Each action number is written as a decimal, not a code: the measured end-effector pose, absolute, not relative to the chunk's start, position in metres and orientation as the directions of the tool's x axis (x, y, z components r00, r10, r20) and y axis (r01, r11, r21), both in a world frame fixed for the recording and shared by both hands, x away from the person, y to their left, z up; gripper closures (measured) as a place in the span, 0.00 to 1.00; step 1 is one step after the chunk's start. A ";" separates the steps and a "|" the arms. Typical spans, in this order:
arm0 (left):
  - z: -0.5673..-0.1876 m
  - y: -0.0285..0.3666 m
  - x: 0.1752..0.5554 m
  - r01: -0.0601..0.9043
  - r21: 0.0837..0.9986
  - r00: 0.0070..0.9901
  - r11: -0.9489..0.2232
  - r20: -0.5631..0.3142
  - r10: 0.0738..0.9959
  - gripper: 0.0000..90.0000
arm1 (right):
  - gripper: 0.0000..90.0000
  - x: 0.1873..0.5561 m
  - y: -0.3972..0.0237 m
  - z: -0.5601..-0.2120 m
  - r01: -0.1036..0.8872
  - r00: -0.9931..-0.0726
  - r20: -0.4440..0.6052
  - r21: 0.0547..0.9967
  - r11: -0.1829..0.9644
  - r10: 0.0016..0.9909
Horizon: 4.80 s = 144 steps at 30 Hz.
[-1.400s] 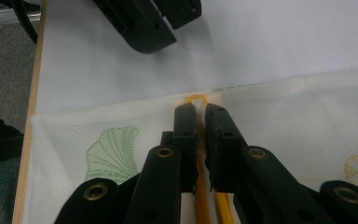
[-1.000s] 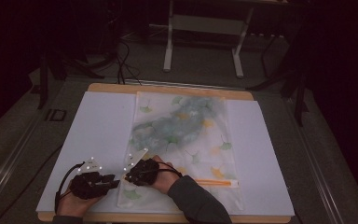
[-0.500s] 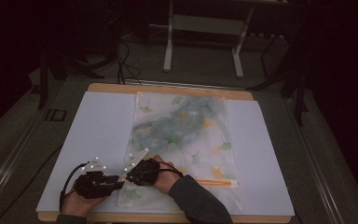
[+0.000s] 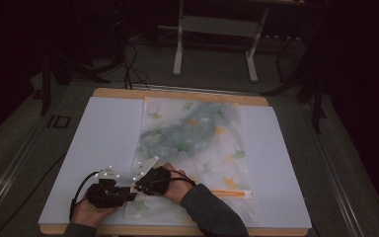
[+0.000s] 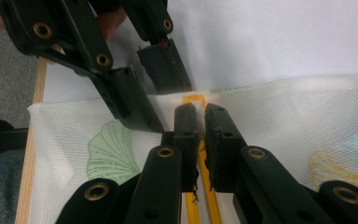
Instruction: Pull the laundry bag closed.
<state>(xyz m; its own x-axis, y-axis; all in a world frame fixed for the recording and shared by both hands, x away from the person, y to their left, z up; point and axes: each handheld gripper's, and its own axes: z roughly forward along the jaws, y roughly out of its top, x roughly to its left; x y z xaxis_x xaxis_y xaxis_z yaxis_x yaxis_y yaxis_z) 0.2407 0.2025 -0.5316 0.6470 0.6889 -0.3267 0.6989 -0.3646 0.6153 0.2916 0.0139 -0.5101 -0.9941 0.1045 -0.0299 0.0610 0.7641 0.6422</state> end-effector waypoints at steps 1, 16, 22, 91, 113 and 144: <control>-0.532 0.201 0.241 0.700 0.615 0.646 -0.363 -0.329 0.689 0.72 | 0.93 0.291 0.014 -0.510 0.061 -0.994 -0.032 0.642 0.765 0.107; -0.536 0.202 0.245 0.709 0.607 0.650 -0.359 -0.364 0.667 0.96 | 0.93 0.291 0.012 -0.513 0.060 -0.995 -0.026 0.641 0.765 0.100; -0.536 0.202 0.244 0.703 0.614 0.654 -0.359 -0.358 0.667 0.98 | 0.93 0.292 0.010 -0.516 0.068 -0.995 -0.014 0.641 0.765 0.100; -0.528 0.209 0.239 0.672 0.670 0.658 -0.314 -0.347 0.668 0.98 | 0.94 0.295 -0.013 -0.526 0.071 -0.992 -0.042 0.578 0.813 0.117; -0.527 0.212 0.239 0.669 0.676 0.659 -0.308 -0.349 0.666 0.98 | 0.94 0.296 -0.024 -0.523 0.067 -0.993 -0.049 0.547 0.835 0.111; -0.526 0.213 0.238 0.669 0.679 0.658 -0.303 -0.351 0.666 0.98 | 0.94 0.295 -0.034 -0.520 0.055 -0.993 -0.064 0.512 0.857 0.102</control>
